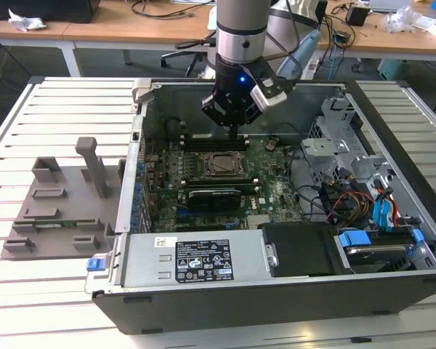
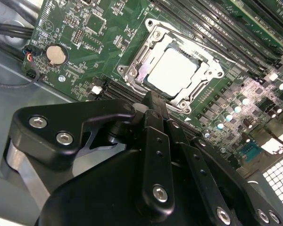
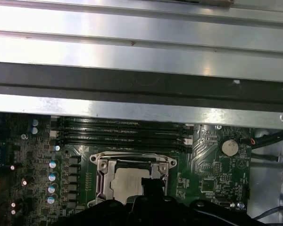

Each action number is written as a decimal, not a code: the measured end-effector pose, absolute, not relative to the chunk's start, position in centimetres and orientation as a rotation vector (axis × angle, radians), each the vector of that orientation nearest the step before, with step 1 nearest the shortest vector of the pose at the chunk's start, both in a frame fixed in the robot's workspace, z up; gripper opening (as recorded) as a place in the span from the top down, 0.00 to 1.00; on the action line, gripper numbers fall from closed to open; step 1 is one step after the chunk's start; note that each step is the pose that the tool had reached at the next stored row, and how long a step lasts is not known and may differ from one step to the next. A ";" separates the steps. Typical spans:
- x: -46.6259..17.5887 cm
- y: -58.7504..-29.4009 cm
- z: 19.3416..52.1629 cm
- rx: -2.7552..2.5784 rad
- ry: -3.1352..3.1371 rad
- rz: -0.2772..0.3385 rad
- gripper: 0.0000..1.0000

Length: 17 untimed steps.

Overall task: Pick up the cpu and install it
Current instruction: 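Install the second cpu locking lever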

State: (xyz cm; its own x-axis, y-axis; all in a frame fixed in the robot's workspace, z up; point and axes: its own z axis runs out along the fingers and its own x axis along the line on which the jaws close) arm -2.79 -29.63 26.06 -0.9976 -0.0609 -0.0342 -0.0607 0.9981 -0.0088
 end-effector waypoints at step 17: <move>-2.8 -30.8 26.1 -0.095 3.106 -0.012 0.89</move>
State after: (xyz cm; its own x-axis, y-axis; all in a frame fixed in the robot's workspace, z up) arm -2.79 -30.84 26.06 -0.9976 -0.0610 -0.0342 -0.0607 0.9981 -0.0088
